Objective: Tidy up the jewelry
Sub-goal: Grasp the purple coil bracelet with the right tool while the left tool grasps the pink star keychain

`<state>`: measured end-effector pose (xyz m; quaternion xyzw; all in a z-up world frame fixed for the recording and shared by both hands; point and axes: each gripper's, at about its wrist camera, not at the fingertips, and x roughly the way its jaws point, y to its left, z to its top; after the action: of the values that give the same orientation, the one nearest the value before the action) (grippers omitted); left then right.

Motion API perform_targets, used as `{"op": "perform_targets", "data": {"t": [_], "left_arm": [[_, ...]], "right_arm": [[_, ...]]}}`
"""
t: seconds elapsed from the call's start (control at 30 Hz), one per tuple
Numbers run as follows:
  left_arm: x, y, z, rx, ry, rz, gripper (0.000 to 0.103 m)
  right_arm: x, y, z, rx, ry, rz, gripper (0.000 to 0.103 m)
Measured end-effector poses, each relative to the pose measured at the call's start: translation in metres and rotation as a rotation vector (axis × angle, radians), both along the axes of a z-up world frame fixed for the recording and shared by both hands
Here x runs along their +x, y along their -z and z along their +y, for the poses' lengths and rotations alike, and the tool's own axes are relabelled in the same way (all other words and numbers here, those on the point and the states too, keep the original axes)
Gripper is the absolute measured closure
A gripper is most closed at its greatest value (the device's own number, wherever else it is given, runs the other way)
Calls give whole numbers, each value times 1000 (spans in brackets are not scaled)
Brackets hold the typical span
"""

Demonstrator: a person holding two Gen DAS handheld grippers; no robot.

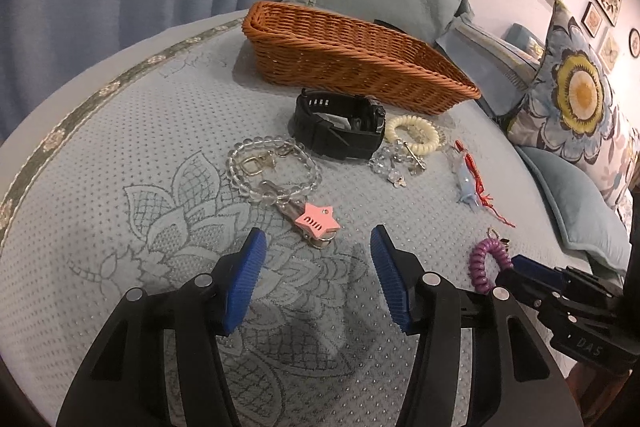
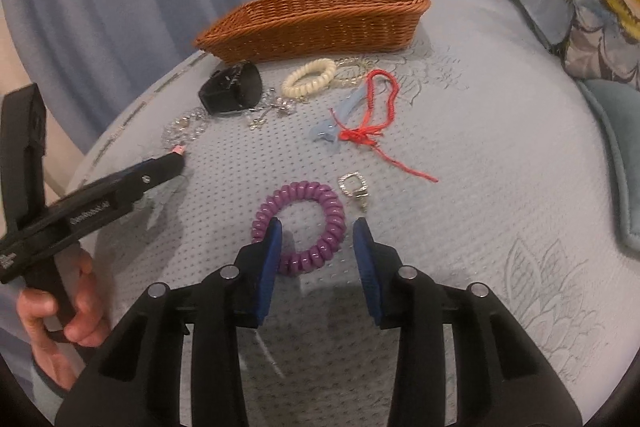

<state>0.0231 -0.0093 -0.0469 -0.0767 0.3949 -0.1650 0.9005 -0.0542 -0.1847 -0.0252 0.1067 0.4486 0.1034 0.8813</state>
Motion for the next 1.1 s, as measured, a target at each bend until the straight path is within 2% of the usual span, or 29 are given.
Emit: {"op": "perform_targets", "data": {"t": [0.07, 0.17, 0.23, 0.33, 0.43, 0.5, 0.57, 0.6, 0.93, 1.1], "left_arm": [[-1, 1, 3, -9, 0, -1, 51], [-1, 1, 3, -14, -5, -2, 51], [-1, 1, 2, -7, -12, -4, 51], [5, -1, -4, 11, -39, -1, 51], [9, -1, -14, 58, -66, -5, 51], [10, 0, -23, 134, -86, -17, 58], [8, 1, -25, 170, -102, -23, 80], [7, 1, -22, 169, -101, -25, 82], [-20, -1, 2, 40, 2, -51, 83], [-36, -21, -3, 14, 54, -127, 83]], "right_arm": [[2, 0, -2, 25, 3, 9, 69], [8, 2, 3, -3, 3, 4, 70], [10, 2, 6, -32, 13, -5, 81], [16, 3, 7, -73, 35, -10, 91], [16, 4, 9, -99, 35, -23, 92], [15, 4, 11, -115, 30, -31, 92], [15, 4, 12, -119, 25, -36, 92], [15, 4, 12, -118, 22, -37, 92], [5, -2, 10, -93, -6, -68, 93], [0, -13, 6, -81, -2, -110, 94]]}}
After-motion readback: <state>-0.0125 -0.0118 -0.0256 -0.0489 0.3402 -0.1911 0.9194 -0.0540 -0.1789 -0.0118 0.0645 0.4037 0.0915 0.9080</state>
